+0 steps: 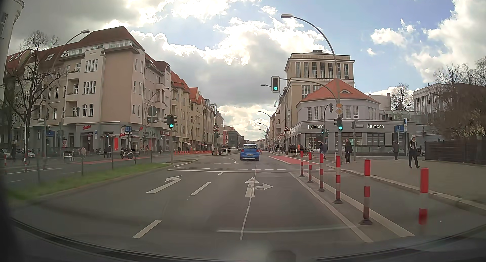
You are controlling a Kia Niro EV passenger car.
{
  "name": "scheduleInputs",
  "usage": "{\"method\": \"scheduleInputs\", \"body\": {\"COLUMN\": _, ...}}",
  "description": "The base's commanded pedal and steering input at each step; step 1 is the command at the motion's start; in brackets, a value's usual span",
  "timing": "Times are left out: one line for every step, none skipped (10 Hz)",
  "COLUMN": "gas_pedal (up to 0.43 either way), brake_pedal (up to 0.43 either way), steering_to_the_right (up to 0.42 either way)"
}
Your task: Follow the waypoints while adhering to traffic rules and regulations
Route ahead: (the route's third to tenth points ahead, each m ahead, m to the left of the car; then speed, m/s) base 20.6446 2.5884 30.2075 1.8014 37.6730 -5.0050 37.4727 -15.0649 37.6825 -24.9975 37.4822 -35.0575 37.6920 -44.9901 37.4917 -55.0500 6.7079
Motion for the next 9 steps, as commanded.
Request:
{"method": "scheduleInputs", "body": {"gas_pedal": 0.0, "brake_pedal": 0.03, "steering_to_the_right": -0.001}}
{"method": "scheduleInputs", "body": {"gas_pedal": 0.0, "brake_pedal": 0.03, "steering_to_the_right": -0.001}}
{"method": "scheduleInputs", "body": {"gas_pedal": 0.0, "brake_pedal": 0.03, "steering_to_the_right": -0.001}}
{"method": "scheduleInputs", "body": {"gas_pedal": 0.0, "brake_pedal": 0.03, "steering_to_the_right": -0.001}}
{"method": "scheduleInputs", "body": {"gas_pedal": 0.0, "brake_pedal": 0.03, "steering_to_the_right": -0.001}}
{"method": "scheduleInputs", "body": {"gas_pedal": 0.0, "brake_pedal": 0.037, "steering_to_the_right": 0.0}}
{"method": "scheduleInputs", "body": {"gas_pedal": 0.0, "brake_pedal": 0.043, "steering_to_the_right": -0.001}}
{"method": "scheduleInputs", "body": {"gas_pedal": 0.0, "brake_pedal": 0.091, "steering_to_the_right": -0.001}}
{"method": "scheduleInputs", "body": {"gas_pedal": 0.0, "brake_pedal": 0.14, "steering_to_the_right": 0.0}}
